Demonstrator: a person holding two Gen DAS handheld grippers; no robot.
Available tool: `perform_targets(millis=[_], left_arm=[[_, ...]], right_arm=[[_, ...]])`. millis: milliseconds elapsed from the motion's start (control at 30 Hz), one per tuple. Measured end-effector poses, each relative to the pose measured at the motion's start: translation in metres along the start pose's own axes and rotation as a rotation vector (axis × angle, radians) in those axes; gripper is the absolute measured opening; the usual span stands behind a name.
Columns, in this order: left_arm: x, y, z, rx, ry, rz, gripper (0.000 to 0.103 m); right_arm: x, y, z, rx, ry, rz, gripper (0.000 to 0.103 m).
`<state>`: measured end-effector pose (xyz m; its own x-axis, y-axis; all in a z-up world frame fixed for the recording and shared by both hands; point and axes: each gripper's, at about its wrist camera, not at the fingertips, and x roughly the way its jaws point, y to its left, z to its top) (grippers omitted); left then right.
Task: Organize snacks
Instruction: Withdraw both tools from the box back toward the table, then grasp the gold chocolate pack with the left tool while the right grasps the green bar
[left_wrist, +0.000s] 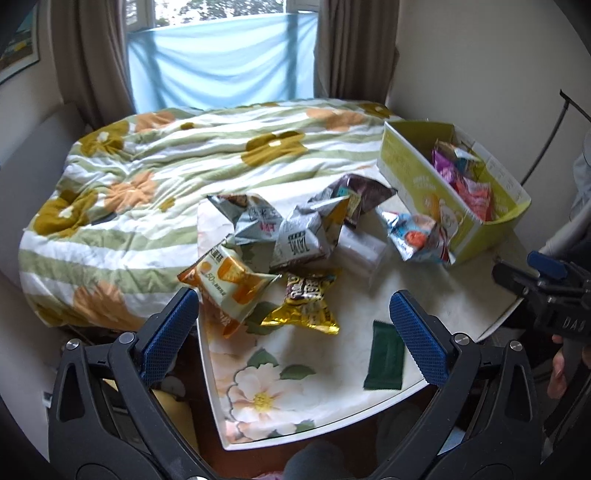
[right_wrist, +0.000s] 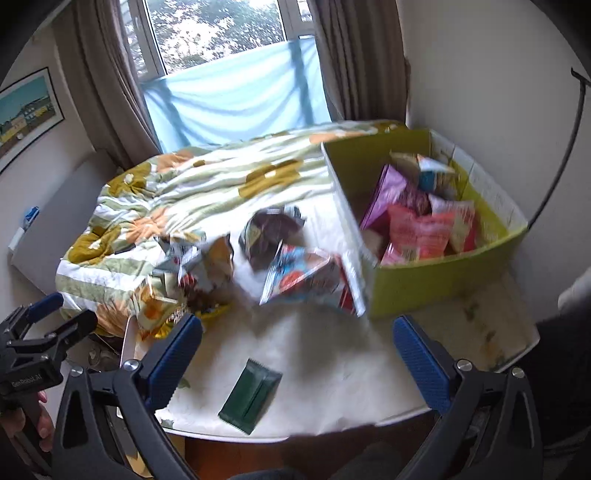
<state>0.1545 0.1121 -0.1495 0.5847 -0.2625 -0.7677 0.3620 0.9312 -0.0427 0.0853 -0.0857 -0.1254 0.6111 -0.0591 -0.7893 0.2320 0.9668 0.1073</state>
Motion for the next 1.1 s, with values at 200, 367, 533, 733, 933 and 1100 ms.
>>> perform_targets(millis=[200, 367, 533, 733, 933, 1100], left_arm=[[0.039, 0.011, -0.005, 0.010, 0.040, -0.070, 0.100], [0.081, 0.008, -0.008, 0.036, 0.089, -0.112, 0.085], [0.124, 0.003, -0.015, 0.042, 0.156, -0.142, 0.079], [0.156, -0.001, -0.023, 0.035, 0.210, -0.174, 0.075], [0.173, -0.004, -0.025, 0.027, 0.239, -0.166, 0.062], [0.180, -0.003, -0.027, 0.014, 0.249, -0.159, 0.051]], right_arm=[[0.038, 0.025, -0.034, 0.034, 0.097, -0.005, 0.103], [0.069, 0.041, -0.058, 0.038, 0.152, -0.034, 0.103], [0.094, 0.050, -0.076, 0.047, 0.189, -0.073, 0.095], [0.115, 0.060, -0.091, 0.040, 0.231, -0.094, 0.087], [0.129, 0.061, -0.101, 0.036, 0.278, -0.098, 0.076], [0.134, 0.067, -0.104, 0.016, 0.276, -0.116, 0.073]])
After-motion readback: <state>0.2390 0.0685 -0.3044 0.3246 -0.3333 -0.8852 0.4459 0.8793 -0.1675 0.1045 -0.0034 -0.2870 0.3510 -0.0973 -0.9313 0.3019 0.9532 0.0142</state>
